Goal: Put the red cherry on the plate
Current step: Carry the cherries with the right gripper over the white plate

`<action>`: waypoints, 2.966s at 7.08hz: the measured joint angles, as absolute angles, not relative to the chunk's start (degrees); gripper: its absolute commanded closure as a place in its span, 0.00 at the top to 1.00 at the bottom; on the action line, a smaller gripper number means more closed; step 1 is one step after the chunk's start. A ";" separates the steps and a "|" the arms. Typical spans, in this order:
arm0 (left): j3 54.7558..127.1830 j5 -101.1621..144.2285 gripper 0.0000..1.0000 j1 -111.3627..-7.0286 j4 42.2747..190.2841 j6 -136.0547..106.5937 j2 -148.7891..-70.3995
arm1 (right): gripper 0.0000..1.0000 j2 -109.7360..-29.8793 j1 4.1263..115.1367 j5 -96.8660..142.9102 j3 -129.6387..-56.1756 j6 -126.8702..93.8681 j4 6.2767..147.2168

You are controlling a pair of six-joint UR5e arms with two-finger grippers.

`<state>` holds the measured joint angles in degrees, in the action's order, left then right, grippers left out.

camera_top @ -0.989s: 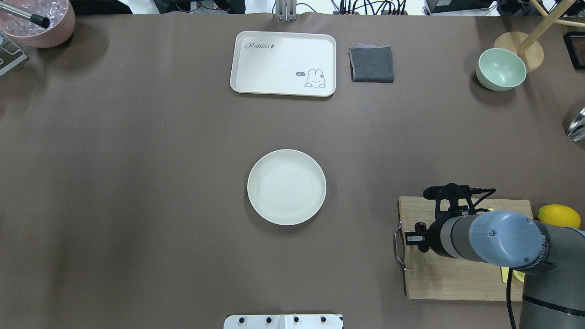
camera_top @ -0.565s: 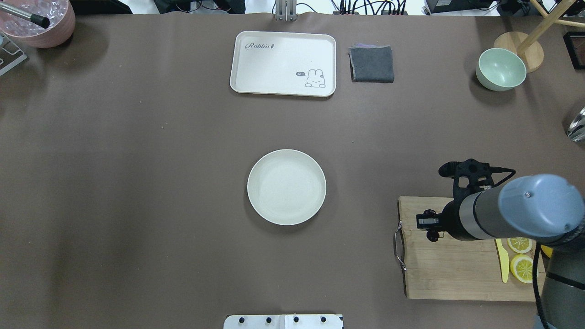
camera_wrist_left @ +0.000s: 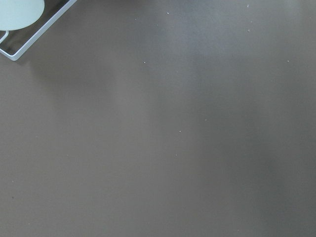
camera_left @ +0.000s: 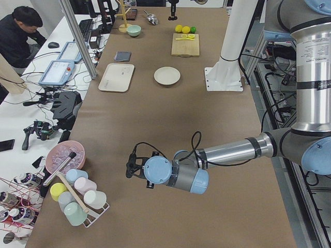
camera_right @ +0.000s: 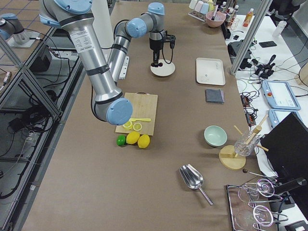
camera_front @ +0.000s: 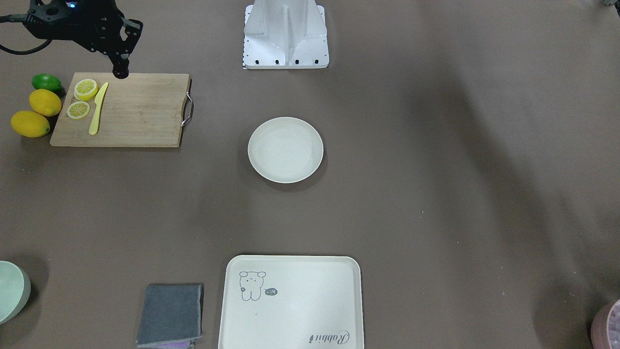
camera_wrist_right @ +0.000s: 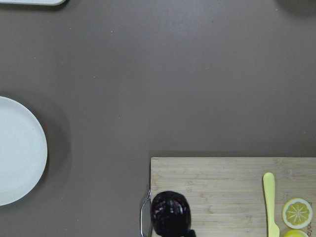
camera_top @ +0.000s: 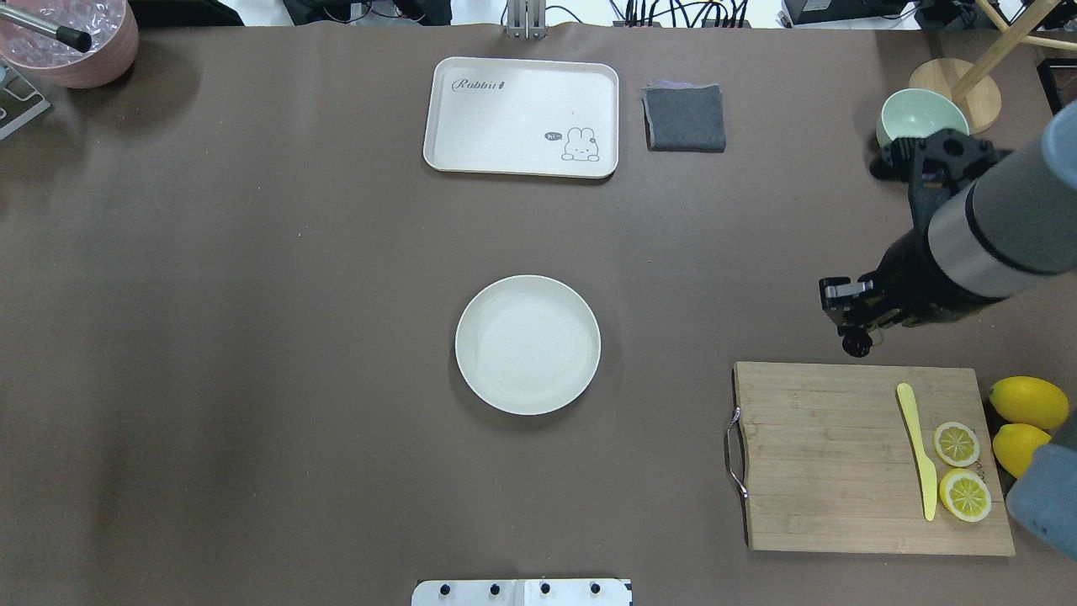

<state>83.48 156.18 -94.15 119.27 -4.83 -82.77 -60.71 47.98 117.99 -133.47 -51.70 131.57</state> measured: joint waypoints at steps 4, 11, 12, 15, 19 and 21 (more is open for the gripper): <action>83.11 155.95 0.98 -94.21 119.21 -4.85 -82.14 | 0.00 -41.25 43.68 116.23 -114.17 -53.37 132.35; 82.10 153.48 0.98 -94.21 118.53 -4.91 -81.86 | 0.00 -36.93 29.93 107.08 -95.75 -65.08 113.38; 81.96 153.48 0.98 -94.17 118.28 -4.92 -81.90 | 0.00 -37.43 29.79 106.86 -93.14 -66.31 109.84; 81.78 153.47 0.98 -93.93 117.02 -5.20 -83.20 | 0.00 -38.75 28.45 104.77 -87.93 -70.09 101.23; 81.80 153.49 0.98 -93.71 115.35 -5.86 -85.42 | 0.57 -40.29 26.49 101.64 -86.88 -71.82 97.95; 81.80 153.47 0.98 -93.70 115.20 -5.89 -85.85 | 0.86 -40.62 24.27 99.12 -87.17 -75.03 97.84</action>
